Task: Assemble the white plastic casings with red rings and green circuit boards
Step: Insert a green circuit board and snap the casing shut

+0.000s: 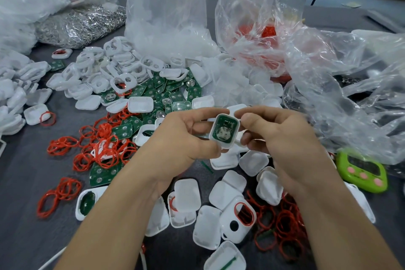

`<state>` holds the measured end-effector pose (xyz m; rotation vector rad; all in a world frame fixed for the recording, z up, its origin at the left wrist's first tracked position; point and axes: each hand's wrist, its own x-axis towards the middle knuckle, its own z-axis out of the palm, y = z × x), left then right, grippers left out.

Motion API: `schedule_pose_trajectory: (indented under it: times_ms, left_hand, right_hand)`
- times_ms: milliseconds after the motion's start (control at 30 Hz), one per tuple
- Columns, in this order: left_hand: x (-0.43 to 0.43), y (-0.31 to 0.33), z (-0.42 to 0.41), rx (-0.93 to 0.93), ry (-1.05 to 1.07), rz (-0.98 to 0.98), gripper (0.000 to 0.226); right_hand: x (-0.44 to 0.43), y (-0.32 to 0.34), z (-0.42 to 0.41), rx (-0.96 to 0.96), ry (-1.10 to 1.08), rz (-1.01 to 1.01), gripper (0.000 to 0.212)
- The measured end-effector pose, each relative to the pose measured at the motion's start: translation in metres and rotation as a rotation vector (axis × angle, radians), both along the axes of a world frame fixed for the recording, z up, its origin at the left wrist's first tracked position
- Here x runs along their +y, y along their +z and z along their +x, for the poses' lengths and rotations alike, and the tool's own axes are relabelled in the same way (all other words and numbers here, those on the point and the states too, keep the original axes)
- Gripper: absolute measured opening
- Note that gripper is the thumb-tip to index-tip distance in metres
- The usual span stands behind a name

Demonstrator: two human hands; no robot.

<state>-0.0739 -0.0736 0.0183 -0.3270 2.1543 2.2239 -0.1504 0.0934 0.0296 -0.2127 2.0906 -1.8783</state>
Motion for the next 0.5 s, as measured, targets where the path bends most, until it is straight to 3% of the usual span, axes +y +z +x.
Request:
schedule_pose_trajectory:
  times_ms: [200, 400, 500]
  left_hand:
    - [0.0, 0.001, 0.001, 0.004, -0.005, 0.038, 0.059]
    - [0.007, 0.001, -0.002, -0.054, 0.093, 0.092, 0.025]
    - [0.01, -0.001, -0.003, -0.071, 0.114, 0.064, 0.019]
  right_hand:
    - [-0.004, -0.003, 0.004, 0.035, 0.023, 0.003, 0.015]
    - [-0.007, -0.006, 0.005, 0.112, 0.018, 0.017, 0.017]
    - [-0.007, -0.007, 0.006, 0.136, 0.025, 0.03, 0.017]
